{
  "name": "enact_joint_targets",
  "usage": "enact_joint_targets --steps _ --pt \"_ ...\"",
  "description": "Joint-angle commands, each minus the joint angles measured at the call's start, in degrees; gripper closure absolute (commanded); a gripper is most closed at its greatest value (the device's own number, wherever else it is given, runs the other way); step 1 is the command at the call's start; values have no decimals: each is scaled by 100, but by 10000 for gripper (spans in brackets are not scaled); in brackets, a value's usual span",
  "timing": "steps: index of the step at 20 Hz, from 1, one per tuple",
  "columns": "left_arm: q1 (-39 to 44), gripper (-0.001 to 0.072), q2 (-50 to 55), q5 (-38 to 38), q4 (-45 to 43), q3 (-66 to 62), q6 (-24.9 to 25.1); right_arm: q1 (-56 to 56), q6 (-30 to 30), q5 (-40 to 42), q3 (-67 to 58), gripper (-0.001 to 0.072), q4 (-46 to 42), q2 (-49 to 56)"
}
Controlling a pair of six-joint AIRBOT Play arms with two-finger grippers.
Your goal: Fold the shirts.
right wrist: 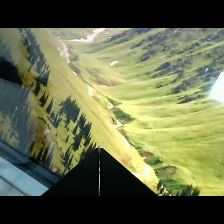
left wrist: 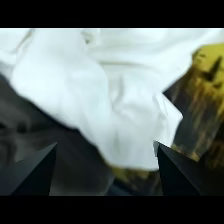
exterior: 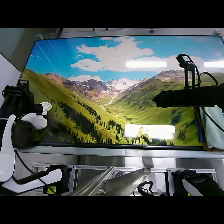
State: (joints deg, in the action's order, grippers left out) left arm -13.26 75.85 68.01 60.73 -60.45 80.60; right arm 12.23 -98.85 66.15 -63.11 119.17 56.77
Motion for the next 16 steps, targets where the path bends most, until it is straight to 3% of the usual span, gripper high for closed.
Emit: enact_joint_targets --steps 1,5,6,7,13,16 --pt "-343 38 887 -549 -76 42 37 7 0 -2 2 688 2 2" --pt "-422 46 1510 -682 -98 -199 35 7 0 -2 2 688 0 7" --pt "-413 267 1617 -590 -103 -365 35 7 0 -2 2 688 2 7" --pt "-404 701 1694 -415 -120 -601 48 7 0 -2 2 688 0 2" --pt "179 694 1266 802 122 -2387 409 7 0 0 2 688 0 4" --pt "1091 694 566 938 1370 -3469 553 7 0 -2 2 688 0 4"
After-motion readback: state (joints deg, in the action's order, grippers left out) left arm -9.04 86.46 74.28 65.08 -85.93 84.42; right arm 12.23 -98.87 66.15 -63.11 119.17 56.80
